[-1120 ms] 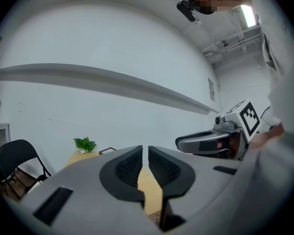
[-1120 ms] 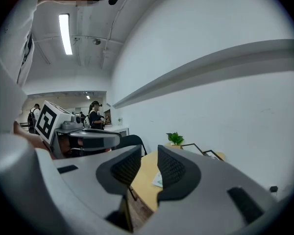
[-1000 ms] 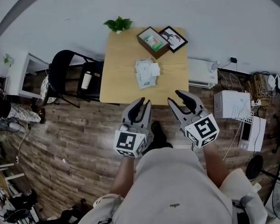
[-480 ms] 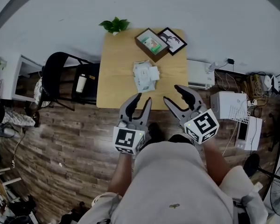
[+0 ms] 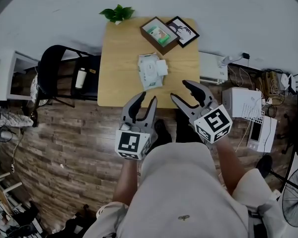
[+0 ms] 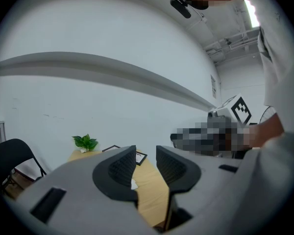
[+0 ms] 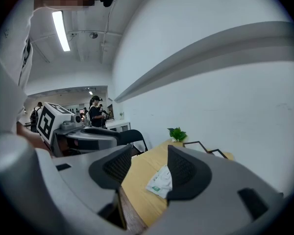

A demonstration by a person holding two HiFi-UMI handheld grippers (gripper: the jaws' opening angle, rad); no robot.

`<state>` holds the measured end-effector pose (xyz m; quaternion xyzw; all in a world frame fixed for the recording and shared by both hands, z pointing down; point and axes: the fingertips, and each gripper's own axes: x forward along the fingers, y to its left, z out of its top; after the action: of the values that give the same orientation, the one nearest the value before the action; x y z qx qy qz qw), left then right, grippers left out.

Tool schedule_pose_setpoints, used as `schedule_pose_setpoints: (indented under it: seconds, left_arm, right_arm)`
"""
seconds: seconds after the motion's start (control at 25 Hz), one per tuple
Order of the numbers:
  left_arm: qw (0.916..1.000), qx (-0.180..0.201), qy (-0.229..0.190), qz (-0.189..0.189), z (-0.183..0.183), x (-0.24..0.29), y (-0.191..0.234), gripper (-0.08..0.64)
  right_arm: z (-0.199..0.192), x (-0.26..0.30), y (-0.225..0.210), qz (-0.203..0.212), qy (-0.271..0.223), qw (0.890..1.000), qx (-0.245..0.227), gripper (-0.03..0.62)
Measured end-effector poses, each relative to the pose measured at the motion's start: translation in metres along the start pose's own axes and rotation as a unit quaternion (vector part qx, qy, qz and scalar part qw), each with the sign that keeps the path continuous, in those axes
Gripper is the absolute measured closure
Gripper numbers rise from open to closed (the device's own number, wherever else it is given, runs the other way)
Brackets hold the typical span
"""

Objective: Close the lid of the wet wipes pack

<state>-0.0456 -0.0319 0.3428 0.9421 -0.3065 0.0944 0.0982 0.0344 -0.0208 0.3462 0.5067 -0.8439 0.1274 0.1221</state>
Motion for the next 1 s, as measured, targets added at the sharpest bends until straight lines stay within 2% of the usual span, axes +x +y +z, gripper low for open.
schedule_pose_setpoints:
  seconds: [0.28, 0.48, 0.68, 1.0]
  left_arm:
    - [0.9995, -0.012, 0.006, 0.029, -0.002, 0.015, 0.016, 0.443]
    - [0.9984, -0.022, 0.010, 0.051, -0.002, 0.033, 0.029, 0.443]
    - [0.9962, -0.016, 0.015, 0.084, -0.003, 0.051, 0.036, 0.443]
    - [0.9890, -0.040, 0.031, 0.139, -0.021, 0.081, 0.038, 0.443]
  right_arm:
    - [-0.018, 0.032, -0.018, 0.041, 0.031, 0.999, -0.010, 0.376]
    - [-0.030, 0.054, -0.047, 0.063, 0.061, 0.995, -0.042, 0.376]
    - [-0.045, 0.072, -0.070, 0.097, 0.083, 0.989, -0.073, 0.376]
    - [-0.074, 0.100, -0.103, 0.153, 0.111, 0.975, -0.120, 0.376]
